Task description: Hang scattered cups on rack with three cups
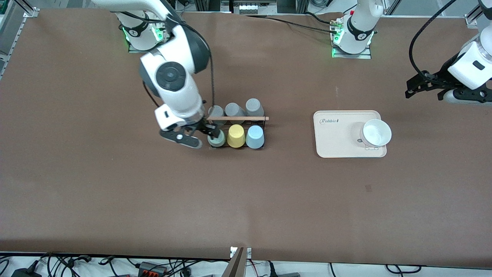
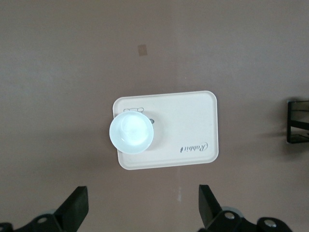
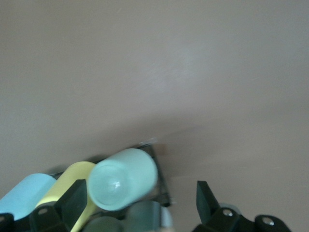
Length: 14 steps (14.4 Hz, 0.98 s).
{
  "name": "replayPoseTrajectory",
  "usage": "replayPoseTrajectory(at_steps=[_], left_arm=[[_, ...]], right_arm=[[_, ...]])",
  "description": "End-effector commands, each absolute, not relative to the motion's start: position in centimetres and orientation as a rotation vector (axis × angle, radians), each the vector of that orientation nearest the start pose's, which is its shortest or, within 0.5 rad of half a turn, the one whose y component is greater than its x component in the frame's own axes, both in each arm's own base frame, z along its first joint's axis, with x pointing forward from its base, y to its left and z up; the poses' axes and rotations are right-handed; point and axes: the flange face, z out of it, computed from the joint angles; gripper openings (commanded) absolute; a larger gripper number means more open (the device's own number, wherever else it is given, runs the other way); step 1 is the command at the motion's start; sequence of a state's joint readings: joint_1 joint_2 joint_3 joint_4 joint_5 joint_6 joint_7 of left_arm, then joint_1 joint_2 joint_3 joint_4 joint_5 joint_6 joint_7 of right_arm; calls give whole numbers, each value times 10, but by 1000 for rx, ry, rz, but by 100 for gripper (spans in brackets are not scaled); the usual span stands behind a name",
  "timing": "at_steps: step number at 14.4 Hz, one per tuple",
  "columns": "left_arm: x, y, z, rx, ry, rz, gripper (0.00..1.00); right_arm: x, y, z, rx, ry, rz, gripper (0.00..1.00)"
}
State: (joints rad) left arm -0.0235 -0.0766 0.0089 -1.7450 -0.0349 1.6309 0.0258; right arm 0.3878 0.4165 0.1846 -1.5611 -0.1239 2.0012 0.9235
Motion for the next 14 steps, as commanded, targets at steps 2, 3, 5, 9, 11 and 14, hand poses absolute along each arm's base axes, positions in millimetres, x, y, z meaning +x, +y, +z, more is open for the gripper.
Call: replayPoseTrajectory(at_steps=[2, 3, 5, 9, 11, 14], left_arm=[[527, 6, 607, -3155, 22, 111, 100], [530, 5, 611, -3155, 24, 87, 100], [531, -2, 619, -3154, 58, 63, 100], [534, -13, 617, -3153, 92, 63, 100], [534, -16, 617, -3152, 102, 63, 100], [534, -15, 617, -3152, 97, 63, 100]], right_arm=[[594, 237, 491, -3100, 433, 10, 100], [596, 193, 510, -3098, 387, 44, 100], [595, 117, 542, -3114, 294, 59, 100], [578, -19, 585, -3142, 161, 40, 100], [573, -60, 594, -3158, 95, 7, 100], [567, -72, 599, -3162, 129, 17, 100]])
